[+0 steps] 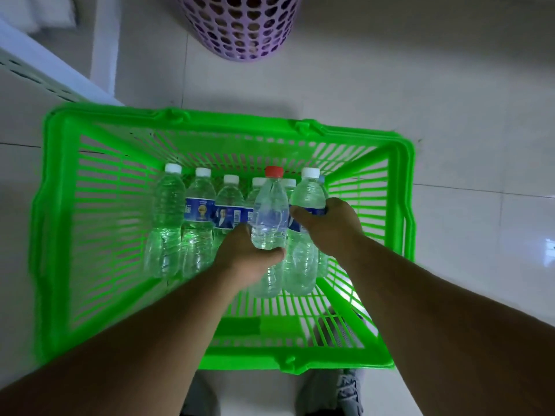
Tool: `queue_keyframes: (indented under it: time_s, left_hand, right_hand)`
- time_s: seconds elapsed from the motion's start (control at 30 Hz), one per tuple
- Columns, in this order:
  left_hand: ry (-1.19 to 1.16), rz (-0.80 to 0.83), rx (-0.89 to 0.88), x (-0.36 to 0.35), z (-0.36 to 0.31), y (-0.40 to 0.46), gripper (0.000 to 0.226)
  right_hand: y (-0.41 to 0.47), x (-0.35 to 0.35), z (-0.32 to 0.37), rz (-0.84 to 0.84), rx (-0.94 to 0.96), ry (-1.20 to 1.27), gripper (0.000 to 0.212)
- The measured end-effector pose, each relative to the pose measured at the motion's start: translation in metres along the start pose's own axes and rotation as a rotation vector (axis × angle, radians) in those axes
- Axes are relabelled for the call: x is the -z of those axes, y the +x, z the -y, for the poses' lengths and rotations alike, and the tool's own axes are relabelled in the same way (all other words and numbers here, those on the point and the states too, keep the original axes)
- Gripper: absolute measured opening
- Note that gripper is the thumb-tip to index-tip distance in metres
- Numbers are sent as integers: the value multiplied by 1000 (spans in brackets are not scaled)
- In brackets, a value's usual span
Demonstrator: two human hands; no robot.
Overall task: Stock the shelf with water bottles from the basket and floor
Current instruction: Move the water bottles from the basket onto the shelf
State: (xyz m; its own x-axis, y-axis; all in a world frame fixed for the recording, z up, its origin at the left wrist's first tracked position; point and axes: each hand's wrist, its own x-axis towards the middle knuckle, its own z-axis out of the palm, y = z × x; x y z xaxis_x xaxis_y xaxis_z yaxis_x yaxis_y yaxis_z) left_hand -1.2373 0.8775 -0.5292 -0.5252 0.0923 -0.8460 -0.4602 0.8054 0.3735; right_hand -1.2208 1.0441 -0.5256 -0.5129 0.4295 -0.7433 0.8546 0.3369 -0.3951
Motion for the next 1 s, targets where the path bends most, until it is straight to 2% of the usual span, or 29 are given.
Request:
queue_keyframes:
  time_s: [0.1, 0.27, 0.5, 0.6, 0.7, 0.83, 1.0]
  left_hand:
    - [-78, -18, -59, 22, 1, -31, 58]
    - [-249, -63, -115, 73, -18, -113, 43]
    - [-420, -172, -231, 162, -86, -305, 42]
    - [-423, -209, -325, 203, -115, -403, 38]
    - [-428, -222, -418, 242, -133, -494, 44]
    - [-420, -261, -559, 287, -135, -609, 44]
    - [-367, -267, -717, 327, -122, -714, 42]
  right_hand:
    - [-32, 12, 14, -23, 72, 62, 28]
    - [-103, 59, 58, -67, 179, 122, 29]
    - [-274, 183, 156, -82, 385, 139, 28]
    - [-371, 237, 195, -102, 477, 184, 25]
    - [-461, 276, 225, -118, 562, 242, 25]
    - [-584, 314, 257, -154, 664, 314, 33]
    - [-708, 341, 280, -296, 787, 344, 33]
